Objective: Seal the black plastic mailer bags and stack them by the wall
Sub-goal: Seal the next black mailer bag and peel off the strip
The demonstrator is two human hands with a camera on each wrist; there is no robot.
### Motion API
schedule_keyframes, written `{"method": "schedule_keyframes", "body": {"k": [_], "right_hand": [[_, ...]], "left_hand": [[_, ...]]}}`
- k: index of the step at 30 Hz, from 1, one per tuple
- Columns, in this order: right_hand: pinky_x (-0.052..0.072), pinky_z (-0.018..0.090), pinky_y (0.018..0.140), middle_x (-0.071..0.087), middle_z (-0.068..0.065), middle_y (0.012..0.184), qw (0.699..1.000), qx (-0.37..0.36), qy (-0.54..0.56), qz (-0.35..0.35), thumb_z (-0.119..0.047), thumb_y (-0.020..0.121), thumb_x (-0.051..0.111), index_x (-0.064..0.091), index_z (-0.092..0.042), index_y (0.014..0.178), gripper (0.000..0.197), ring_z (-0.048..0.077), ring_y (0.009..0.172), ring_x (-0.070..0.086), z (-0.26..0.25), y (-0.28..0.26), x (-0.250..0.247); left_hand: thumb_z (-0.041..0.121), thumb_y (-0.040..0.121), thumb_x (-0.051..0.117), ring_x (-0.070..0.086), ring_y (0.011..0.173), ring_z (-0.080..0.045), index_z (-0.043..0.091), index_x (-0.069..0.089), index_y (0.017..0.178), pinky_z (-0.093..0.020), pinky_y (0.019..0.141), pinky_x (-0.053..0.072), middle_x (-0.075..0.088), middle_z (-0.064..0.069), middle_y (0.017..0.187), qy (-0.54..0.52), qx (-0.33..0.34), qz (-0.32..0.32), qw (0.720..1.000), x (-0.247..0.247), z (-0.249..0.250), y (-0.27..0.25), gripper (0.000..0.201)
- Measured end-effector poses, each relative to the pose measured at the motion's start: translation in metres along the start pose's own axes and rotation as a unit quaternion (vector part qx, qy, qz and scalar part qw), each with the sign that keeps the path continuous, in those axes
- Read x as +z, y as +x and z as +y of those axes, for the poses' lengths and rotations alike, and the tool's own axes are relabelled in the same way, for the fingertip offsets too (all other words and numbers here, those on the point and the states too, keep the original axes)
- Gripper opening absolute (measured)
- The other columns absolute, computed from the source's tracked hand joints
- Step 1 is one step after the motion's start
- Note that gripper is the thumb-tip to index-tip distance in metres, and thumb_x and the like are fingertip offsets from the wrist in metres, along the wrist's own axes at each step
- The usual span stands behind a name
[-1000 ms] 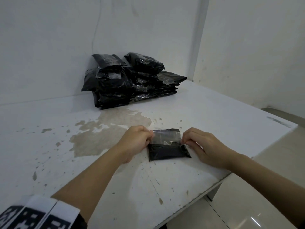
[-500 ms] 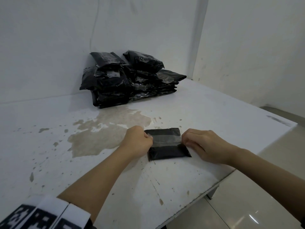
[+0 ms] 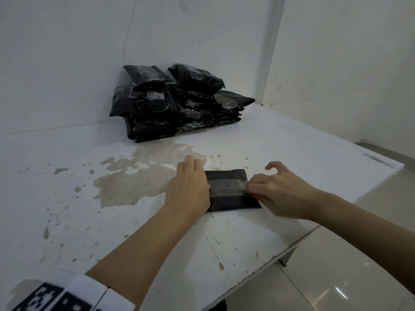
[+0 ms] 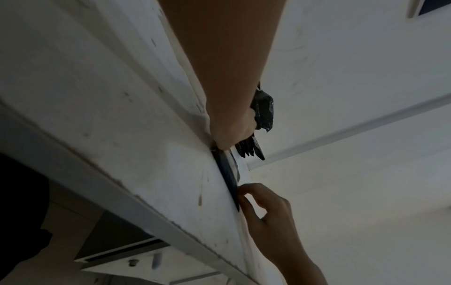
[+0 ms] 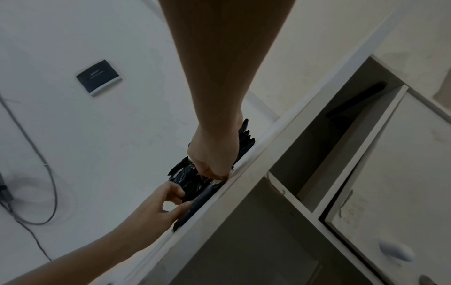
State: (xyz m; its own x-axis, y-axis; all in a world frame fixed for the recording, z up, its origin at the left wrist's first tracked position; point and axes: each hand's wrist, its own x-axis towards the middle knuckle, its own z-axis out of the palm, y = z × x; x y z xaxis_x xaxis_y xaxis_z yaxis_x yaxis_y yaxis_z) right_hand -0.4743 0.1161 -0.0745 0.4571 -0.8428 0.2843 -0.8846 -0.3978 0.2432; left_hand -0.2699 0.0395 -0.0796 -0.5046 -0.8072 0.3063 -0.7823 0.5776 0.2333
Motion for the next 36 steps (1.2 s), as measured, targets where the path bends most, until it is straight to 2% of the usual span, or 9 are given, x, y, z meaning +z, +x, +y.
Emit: {"method": "schedule_keyframes", "body": {"k": [3, 6, 9, 11, 16, 20, 26, 30, 36], "right_hand": [[0.021, 0.062, 0.110, 0.066, -0.003, 0.098, 0.997, 0.059, 0.030, -0.036, -0.008, 0.087, 0.049, 0.058, -0.024, 0.116, 0.034, 0.019, 0.111, 0.060, -0.007, -0.004, -0.001], [-0.009, 0.055, 0.115, 0.056, 0.000, 0.126, 0.969, 0.163, 0.078, -0.171, -0.007, 0.095, 0.036, 0.039, -0.026, 0.142, 0.052, 0.015, 0.144, 0.021, -0.016, -0.002, -0.007], [0.009, 0.059, 0.113, 0.060, -0.004, 0.094, 0.931, 0.288, 0.194, -0.109, -0.022, 0.101, 0.033, 0.061, -0.027, 0.096, 0.029, 0.013, 0.103, 0.053, -0.020, 0.015, -0.003], [0.020, 0.056, 0.110, 0.057, -0.006, 0.072, 0.912, 0.359, 0.192, -0.054, -0.041, 0.101, 0.033, 0.061, -0.018, 0.074, 0.046, 0.008, 0.073, 0.050, -0.025, 0.027, 0.005], [0.007, 0.060, 0.112, 0.056, -0.001, 0.083, 0.900, 0.420, 0.068, -0.096, -0.057, 0.095, 0.033, 0.060, -0.016, 0.076, 0.052, 0.022, 0.112, 0.050, -0.048, 0.039, 0.017], [0.022, 0.056, 0.110, 0.054, -0.004, 0.066, 0.863, 0.489, 0.123, -0.032, -0.076, 0.077, 0.047, 0.060, -0.015, 0.071, 0.063, 0.018, 0.081, 0.054, -0.046, 0.044, 0.021], [0.015, 0.054, 0.114, 0.054, 0.001, 0.079, 0.850, 0.518, 0.087, -0.038, -0.051, 0.095, 0.044, 0.057, -0.012, 0.080, 0.044, 0.023, 0.094, 0.058, -0.044, 0.055, 0.021], [0.011, 0.058, 0.113, 0.061, -0.001, 0.081, 0.848, 0.514, 0.124, -0.039, -0.055, 0.093, 0.046, 0.066, -0.015, 0.085, 0.046, 0.019, 0.094, 0.056, -0.049, 0.049, 0.016], [0.004, 0.067, 0.110, 0.059, 0.000, 0.115, 0.842, 0.496, 0.208, -0.045, -0.029, 0.098, 0.049, 0.070, -0.029, 0.110, 0.025, 0.024, 0.134, 0.036, -0.043, 0.016, 0.007]], "left_hand": [[0.021, 0.095, 0.050, 0.039, 0.114, -0.018, 0.019, 0.042, 0.129, -0.027, 0.088, 0.036, 0.043, 0.002, 0.130, 0.054, 0.133, 0.015, 0.990, 0.001, -0.005, -0.004, 0.035], [0.016, 0.097, 0.043, 0.042, 0.116, -0.015, 0.022, 0.053, 0.126, -0.026, 0.089, 0.033, 0.054, 0.006, 0.126, 0.049, 0.147, -0.007, 0.988, 0.001, -0.008, -0.005, 0.030], [0.019, 0.098, 0.045, 0.050, 0.103, -0.014, 0.019, 0.063, 0.115, -0.026, 0.086, 0.043, 0.060, 0.003, 0.114, -0.046, 0.078, 0.001, 0.996, 0.002, -0.007, -0.006, 0.025], [0.030, 0.094, 0.054, 0.055, 0.092, -0.014, 0.017, 0.067, 0.106, -0.024, 0.080, 0.045, 0.062, 0.001, 0.106, -0.105, 0.029, 0.022, 0.994, 0.005, -0.004, -0.006, 0.021], [0.044, 0.086, 0.064, 0.061, 0.083, -0.016, 0.012, 0.073, 0.098, -0.026, 0.074, 0.049, 0.069, -0.004, 0.094, -0.104, -0.040, 0.016, 0.994, 0.009, -0.002, -0.005, 0.036], [0.050, 0.090, 0.056, 0.060, 0.093, -0.017, 0.018, 0.073, 0.102, -0.032, 0.081, 0.049, 0.069, 0.000, 0.097, -0.045, -0.040, 0.009, 0.998, 0.006, 0.000, -0.008, 0.038], [0.050, 0.091, 0.054, 0.049, 0.107, -0.018, 0.022, 0.070, 0.110, -0.031, 0.087, 0.041, 0.064, -0.001, 0.104, -0.035, -0.052, -0.004, 0.998, 0.003, 0.003, -0.010, 0.038], [0.050, 0.092, 0.053, 0.049, 0.106, -0.019, 0.023, 0.070, 0.109, -0.030, 0.083, 0.039, 0.065, -0.001, 0.103, -0.037, -0.072, -0.015, 0.997, 0.004, 0.004, -0.010, 0.036], [0.042, 0.098, 0.045, 0.050, 0.102, -0.020, 0.016, 0.065, 0.102, -0.029, 0.080, 0.035, 0.063, -0.004, 0.099, 0.012, -0.054, -0.019, 0.998, 0.006, 0.011, -0.010, 0.034]]}}
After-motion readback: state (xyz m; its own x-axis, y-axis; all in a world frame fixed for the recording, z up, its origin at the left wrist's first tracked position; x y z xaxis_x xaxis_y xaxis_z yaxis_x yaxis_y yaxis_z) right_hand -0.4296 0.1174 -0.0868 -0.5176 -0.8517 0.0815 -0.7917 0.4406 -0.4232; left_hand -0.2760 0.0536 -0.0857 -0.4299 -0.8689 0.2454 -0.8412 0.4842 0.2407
